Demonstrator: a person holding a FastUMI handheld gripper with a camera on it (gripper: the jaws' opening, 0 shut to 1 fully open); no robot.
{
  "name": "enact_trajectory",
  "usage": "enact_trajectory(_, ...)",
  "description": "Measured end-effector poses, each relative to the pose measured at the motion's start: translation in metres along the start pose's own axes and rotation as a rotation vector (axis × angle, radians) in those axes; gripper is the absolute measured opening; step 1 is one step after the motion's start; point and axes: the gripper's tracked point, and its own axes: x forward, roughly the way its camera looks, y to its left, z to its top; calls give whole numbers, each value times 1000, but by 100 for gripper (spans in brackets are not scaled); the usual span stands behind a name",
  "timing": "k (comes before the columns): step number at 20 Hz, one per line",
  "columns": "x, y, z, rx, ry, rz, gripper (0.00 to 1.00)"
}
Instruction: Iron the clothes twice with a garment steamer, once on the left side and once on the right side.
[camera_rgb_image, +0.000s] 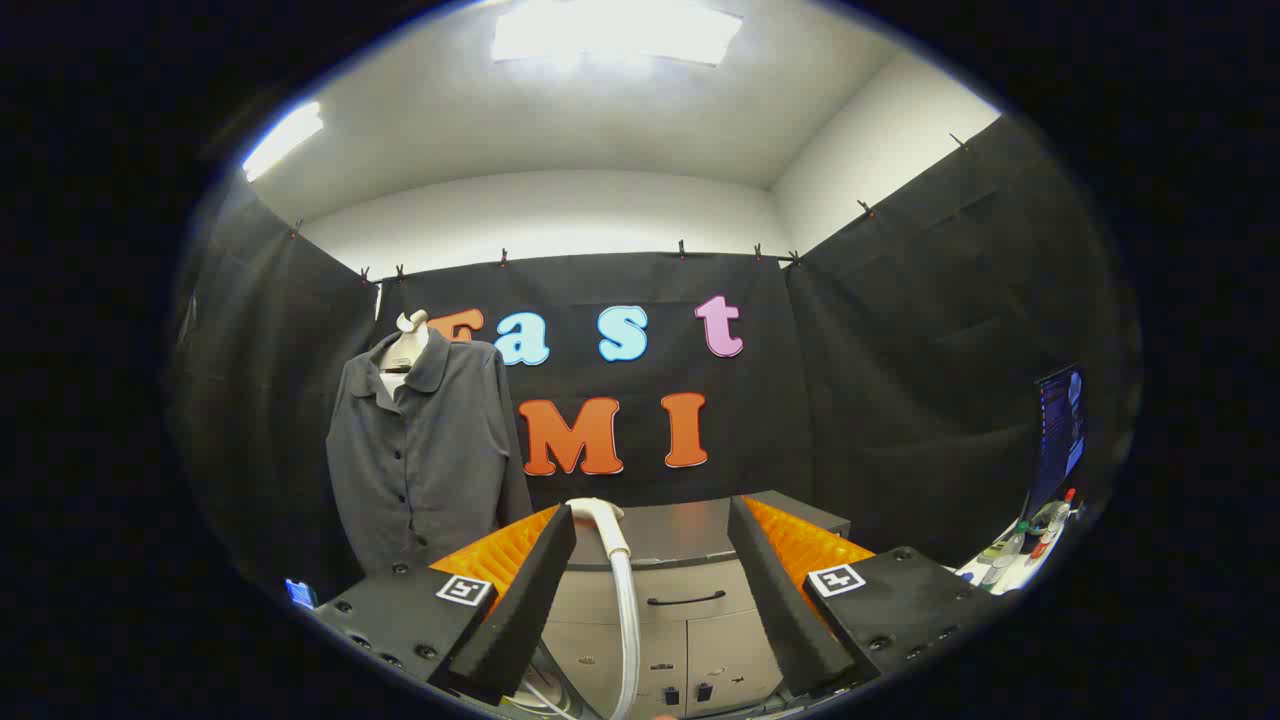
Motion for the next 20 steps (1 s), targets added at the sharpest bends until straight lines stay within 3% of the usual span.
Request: enact_trajectory(20, -3, 13, -10, -1, 19, 19, 99)
